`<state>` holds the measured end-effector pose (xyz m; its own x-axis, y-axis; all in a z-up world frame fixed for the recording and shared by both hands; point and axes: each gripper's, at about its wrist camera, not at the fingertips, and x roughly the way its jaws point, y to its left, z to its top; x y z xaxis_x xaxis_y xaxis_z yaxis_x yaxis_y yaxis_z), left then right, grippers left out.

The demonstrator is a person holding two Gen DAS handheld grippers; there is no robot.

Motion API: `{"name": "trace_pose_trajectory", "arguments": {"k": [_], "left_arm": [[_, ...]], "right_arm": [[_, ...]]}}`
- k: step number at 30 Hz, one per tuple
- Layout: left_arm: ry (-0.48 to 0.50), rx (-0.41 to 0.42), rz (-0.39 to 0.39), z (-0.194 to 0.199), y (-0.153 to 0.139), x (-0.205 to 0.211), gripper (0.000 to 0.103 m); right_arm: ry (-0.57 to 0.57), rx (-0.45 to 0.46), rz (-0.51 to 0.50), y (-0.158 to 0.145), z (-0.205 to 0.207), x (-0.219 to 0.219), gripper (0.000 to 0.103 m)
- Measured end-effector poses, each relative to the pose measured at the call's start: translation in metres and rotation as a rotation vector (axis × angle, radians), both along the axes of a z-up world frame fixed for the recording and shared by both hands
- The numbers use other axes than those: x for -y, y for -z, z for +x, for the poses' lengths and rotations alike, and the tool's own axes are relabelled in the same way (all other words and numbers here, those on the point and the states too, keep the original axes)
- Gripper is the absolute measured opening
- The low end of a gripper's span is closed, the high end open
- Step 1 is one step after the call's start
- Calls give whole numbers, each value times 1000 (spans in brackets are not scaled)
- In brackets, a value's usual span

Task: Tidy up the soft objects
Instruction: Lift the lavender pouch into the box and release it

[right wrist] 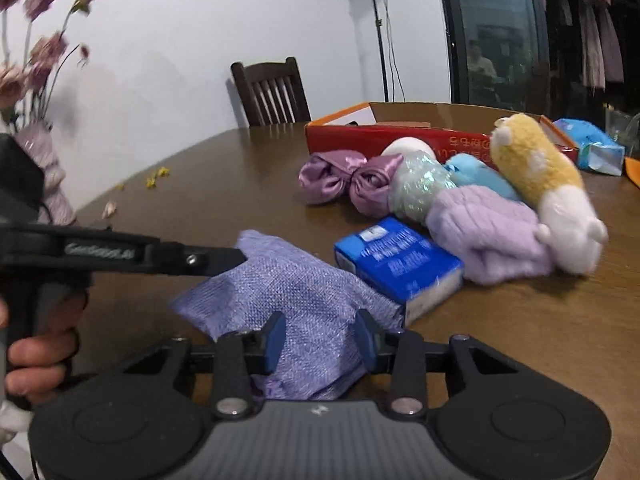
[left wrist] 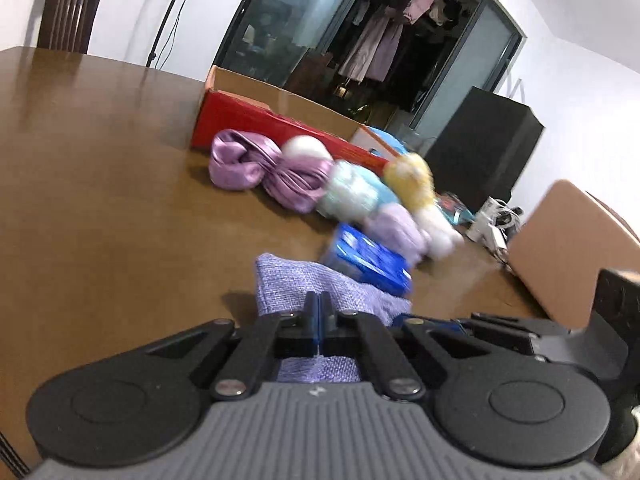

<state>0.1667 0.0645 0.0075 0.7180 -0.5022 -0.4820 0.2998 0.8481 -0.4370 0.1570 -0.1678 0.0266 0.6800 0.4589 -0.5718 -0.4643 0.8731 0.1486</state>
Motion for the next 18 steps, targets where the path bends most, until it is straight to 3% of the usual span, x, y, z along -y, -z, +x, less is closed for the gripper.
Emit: {"name": "trace_pose_trajectory", "arguments": {"k": [3, 7, 12, 14, 17, 18], "left_arm": [[21, -14, -26, -24, -1, 5, 1], [40, 22, 39, -48, 0, 22, 2], [35, 28, 60, -50, 5, 26, 6], [19, 21, 67, -49, 6, 25, 16], [-3, 10, 73, -51, 7, 23, 49], [-11, 7, 68, -53, 8, 22, 50]], "right_arm": [[-19, -15, -13, -3, -22, 13, 36], [21, -10, 4, -7, -47, 36, 36], [136, 19, 38, -2, -47, 53, 49], [145, 38, 7, 4, -44, 47, 51], [145, 91, -70, 9, -44, 35, 49], [138, 100, -100, 11, -44, 30, 45]]}}
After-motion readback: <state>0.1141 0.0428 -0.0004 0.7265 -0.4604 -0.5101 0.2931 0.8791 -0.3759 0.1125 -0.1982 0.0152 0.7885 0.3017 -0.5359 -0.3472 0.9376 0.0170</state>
